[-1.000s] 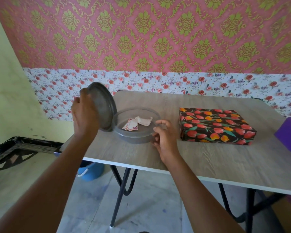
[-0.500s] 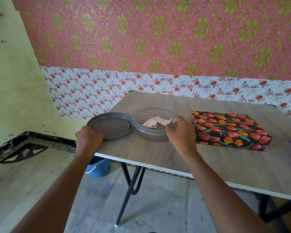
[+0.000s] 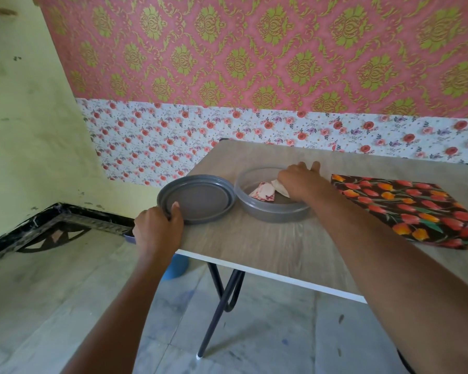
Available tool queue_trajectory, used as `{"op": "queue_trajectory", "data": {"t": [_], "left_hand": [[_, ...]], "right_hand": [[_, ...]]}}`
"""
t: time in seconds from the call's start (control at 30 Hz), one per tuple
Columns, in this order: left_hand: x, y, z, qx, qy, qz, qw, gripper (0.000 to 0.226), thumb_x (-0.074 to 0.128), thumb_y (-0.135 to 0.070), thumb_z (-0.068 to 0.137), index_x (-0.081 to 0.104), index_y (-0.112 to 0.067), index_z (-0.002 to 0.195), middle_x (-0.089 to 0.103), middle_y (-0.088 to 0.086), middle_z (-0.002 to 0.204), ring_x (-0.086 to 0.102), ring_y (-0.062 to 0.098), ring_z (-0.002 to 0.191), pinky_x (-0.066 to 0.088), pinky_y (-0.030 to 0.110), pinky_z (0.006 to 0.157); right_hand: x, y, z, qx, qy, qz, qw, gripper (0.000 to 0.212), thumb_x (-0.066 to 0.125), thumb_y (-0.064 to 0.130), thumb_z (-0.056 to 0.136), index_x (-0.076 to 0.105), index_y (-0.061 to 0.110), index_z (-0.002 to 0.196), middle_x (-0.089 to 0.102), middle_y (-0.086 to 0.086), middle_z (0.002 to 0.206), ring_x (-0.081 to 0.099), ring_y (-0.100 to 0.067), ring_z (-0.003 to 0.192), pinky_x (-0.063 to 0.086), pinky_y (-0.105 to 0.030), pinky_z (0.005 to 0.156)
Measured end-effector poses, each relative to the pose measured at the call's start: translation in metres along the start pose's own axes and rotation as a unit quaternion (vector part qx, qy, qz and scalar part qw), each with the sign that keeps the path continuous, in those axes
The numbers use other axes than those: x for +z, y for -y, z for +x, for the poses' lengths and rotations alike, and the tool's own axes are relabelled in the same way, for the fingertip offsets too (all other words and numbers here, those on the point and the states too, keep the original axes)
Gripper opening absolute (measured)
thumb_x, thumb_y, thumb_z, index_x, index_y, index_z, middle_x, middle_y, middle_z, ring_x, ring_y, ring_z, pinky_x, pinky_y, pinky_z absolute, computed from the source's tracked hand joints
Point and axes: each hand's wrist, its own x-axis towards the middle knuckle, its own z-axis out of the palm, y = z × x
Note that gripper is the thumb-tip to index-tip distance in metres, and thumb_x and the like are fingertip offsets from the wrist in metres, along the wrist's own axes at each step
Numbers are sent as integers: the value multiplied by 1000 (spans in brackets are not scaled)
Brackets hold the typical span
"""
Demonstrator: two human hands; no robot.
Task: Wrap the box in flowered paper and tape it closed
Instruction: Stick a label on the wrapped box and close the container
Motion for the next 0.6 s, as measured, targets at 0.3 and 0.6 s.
{"op": "queue_trajectory", "data": {"t": [0.3,0.6], "left_hand": [[15,16,1,30,-49,-16,998,51,52,-42,99,59,-2,69,59,18,73,49,31,70,42,38,67],[18,18,3,27,-44,7,999,55,46,-50,99,63,-2,78,59,14,77,51,29,71,44,37,65]], "right_hand": [[-5,-3,4,-38,30,0,999,36,54,2,98,56,16,131,53,-15,130,53,-35,123,22,-60,117],[-7,7,5,-41,-5,-9,999,27,65,8,92,59,17,117,55,-9,112,62,-31,105,35,-57,108]]}}
